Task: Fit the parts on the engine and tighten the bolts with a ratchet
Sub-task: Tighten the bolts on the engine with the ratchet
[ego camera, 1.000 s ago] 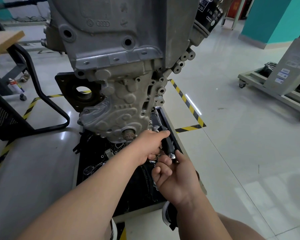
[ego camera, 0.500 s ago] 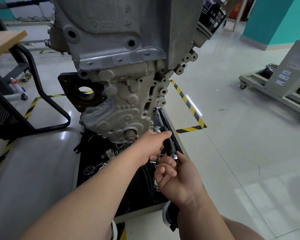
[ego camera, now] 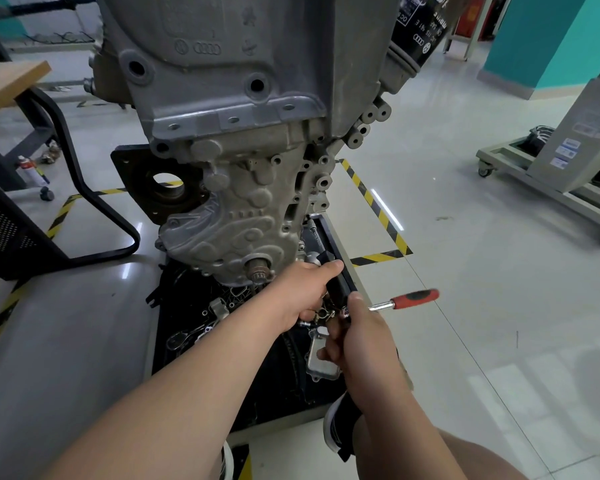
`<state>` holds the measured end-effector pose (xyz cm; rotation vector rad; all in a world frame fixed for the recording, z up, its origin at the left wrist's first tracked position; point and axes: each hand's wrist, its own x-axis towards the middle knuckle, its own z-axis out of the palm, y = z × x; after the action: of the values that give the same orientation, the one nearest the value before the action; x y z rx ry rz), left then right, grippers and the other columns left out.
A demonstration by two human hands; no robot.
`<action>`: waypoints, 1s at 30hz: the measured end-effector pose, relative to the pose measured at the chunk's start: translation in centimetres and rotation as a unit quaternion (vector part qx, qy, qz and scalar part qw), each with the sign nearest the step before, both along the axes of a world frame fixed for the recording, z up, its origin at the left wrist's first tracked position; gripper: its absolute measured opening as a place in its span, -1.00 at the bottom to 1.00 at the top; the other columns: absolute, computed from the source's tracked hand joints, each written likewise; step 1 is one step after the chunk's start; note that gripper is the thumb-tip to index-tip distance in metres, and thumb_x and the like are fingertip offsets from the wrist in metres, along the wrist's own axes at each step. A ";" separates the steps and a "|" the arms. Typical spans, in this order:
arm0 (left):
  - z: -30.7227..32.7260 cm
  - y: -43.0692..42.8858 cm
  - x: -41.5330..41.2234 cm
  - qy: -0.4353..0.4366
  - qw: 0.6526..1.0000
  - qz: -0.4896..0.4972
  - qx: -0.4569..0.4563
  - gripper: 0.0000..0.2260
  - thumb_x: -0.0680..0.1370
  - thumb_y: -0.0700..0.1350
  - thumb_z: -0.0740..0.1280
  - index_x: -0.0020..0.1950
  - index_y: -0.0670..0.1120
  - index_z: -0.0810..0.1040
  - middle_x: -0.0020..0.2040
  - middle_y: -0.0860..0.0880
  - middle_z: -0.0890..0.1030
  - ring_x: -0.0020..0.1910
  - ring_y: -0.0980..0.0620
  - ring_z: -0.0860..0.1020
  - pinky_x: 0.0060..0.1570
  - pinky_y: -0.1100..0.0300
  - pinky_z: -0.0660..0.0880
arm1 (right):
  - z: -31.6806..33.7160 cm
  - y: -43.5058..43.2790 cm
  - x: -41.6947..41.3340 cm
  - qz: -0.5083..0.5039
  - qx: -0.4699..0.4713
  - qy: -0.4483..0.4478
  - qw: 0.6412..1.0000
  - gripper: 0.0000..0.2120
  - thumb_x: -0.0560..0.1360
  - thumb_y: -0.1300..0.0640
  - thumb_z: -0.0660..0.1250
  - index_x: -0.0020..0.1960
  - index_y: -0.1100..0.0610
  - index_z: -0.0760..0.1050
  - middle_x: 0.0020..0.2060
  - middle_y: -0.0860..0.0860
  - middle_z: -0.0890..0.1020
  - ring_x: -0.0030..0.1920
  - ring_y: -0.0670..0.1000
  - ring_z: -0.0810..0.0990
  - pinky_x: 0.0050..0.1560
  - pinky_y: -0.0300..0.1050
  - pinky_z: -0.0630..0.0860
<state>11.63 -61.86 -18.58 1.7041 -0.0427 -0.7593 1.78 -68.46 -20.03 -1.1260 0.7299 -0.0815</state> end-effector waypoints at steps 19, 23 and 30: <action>-0.8 1.2 0.6 -0.044 0.998 0.004 0.049 -0.74 0.55 0.12 0.32 -0.21 -0.03 0.49 -0.50 0.08 0.31 -0.60 0.13 0.25 -0.56 0.31 0.17 | -0.9 1.8 0.0 0.002 -0.143 -0.002 0.990 -0.84 0.62 -0.03 0.11 0.16 -0.04 0.36 -0.21 -0.04 0.57 -0.21 -0.01 0.56 -0.12 0.09 0.60; -0.8 1.4 0.7 -0.020 0.999 -0.001 0.032 -0.75 0.57 0.08 0.31 -0.20 -0.05 0.46 -0.58 0.14 0.29 -0.66 0.16 0.21 -0.61 0.34 0.13 | -0.5 1.8 0.2 -0.024 0.022 -0.013 0.999 -0.81 0.64 0.01 0.11 -0.03 0.11 0.38 -0.54 -0.06 0.39 -0.58 -0.05 0.30 -0.49 -0.16 0.43; -0.4 1.6 0.4 0.007 1.000 -0.018 -0.004 -0.81 0.62 0.00 0.26 -0.11 -0.08 0.45 -0.59 0.12 0.24 -0.64 0.17 0.13 -0.65 0.38 0.06 | 0.4 1.7 0.2 -0.055 0.252 -0.036 0.966 -0.70 0.65 -0.05 0.10 -0.11 0.11 0.43 -0.53 -0.02 0.33 -0.59 -0.05 0.18 -0.53 -0.20 0.38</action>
<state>11.98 -60.22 -18.94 1.6951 -0.0666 -0.7966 1.94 -66.78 -19.60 -0.5936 0.6967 -0.0275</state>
